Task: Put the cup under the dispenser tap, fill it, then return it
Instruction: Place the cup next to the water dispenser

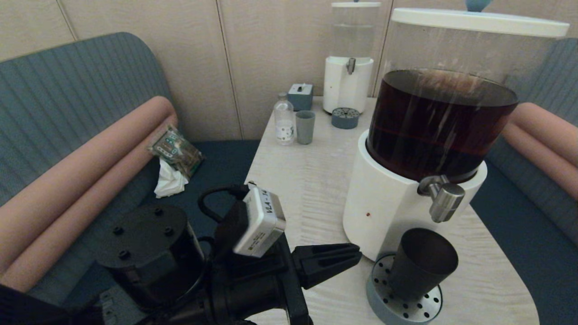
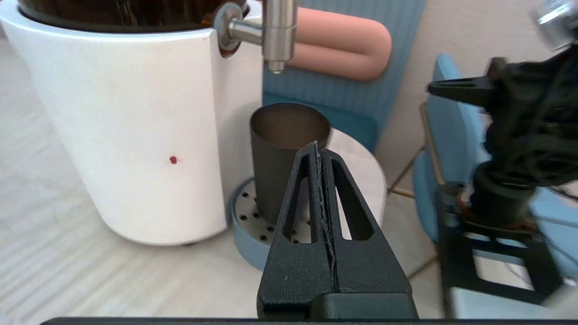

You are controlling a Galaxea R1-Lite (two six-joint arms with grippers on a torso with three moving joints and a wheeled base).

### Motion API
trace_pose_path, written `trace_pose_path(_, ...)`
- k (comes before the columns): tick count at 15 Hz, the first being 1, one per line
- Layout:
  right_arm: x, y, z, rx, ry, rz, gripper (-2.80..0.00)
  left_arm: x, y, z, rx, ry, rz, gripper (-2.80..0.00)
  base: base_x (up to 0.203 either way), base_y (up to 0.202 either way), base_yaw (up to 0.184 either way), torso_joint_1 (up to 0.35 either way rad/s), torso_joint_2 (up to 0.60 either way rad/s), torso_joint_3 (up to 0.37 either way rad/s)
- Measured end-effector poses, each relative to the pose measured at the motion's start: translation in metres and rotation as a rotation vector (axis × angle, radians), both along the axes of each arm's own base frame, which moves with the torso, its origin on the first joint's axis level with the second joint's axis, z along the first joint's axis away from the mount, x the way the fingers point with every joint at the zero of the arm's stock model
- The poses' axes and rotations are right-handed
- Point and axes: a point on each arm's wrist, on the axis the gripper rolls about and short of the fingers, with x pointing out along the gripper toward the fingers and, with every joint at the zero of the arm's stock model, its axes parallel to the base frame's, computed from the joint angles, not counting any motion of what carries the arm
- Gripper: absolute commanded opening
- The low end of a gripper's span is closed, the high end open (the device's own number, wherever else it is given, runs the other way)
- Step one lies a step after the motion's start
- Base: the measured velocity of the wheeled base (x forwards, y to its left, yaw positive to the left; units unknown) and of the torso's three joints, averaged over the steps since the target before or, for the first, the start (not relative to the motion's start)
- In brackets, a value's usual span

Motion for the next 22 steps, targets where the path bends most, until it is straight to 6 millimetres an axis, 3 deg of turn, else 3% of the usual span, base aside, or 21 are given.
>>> trace_pose_path(8,0.0,0.0,0.0,0.0,0.0,0.0,-2.8,0.027,-0.031,-0.056,0.06,0.017,0.001,-2.8,0.0,0.0,0.0,0.0,0.0,0.0)
trace_pose_path(9,0.0,0.0,0.0,0.0,0.0,0.0,-2.8,0.029,-0.033,-0.062,0.072,0.028,0.001,0.0,0.0,0.0,0.0,0.0,0.0,0.0)
trace_pose_path(22,0.0,0.0,0.0,0.0,0.0,0.0,-2.8,0.062,-0.075,-0.089,0.058,0.012,-0.012,0.0,0.0,0.0,0.0,0.0,0.0,0.0)
